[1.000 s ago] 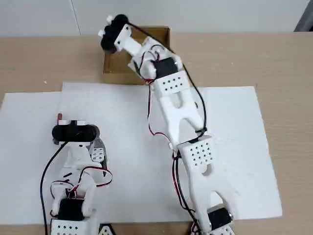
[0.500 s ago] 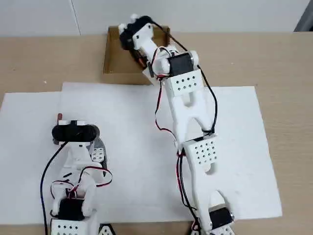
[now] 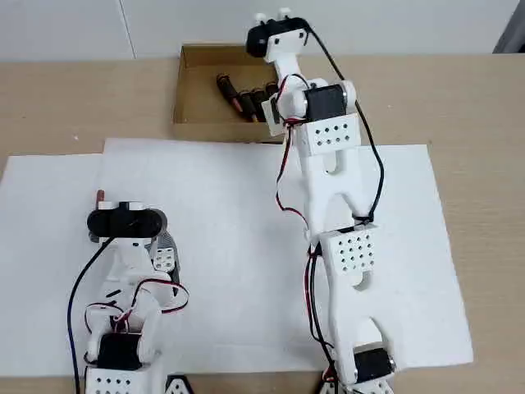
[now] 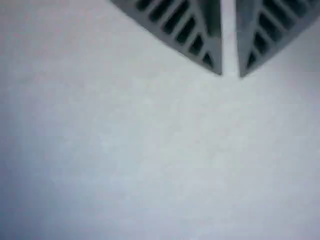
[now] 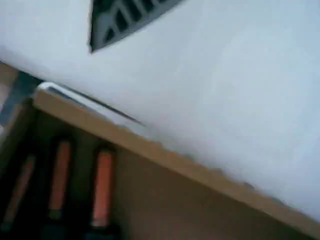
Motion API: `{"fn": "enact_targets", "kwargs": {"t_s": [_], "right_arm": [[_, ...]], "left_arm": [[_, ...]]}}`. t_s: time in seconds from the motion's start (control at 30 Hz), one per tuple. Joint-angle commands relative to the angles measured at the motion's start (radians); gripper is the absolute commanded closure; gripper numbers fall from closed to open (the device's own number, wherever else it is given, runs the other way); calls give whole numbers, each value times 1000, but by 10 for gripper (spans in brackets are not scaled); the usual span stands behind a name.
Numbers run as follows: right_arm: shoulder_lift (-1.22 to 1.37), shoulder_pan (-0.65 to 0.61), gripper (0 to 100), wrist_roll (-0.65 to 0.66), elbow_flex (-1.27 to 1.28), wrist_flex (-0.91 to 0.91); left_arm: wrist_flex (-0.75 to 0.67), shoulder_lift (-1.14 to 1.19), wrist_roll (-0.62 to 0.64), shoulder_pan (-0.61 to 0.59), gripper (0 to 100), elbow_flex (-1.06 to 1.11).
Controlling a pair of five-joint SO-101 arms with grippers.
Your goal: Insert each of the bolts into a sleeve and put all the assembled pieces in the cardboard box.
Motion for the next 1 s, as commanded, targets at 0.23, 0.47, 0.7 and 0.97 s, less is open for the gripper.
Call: {"fn": "enact_targets", "kwargs": {"t_s": [0.23,0.47,0.7,0.97], "right_arm": [[-209,5,822,-68,121,15],[-455,5,822,-203,551,5],[-472,7,820,-376,660,5],[-360,47,819,-528,660,-2]], "left_arm": [[-20,-11,-5,2,994,-4],[-20,-11,-5,2,994,-4],[-20,-11,-5,2,994,-4],[-20,-11,-5,2,994,-4]]}}
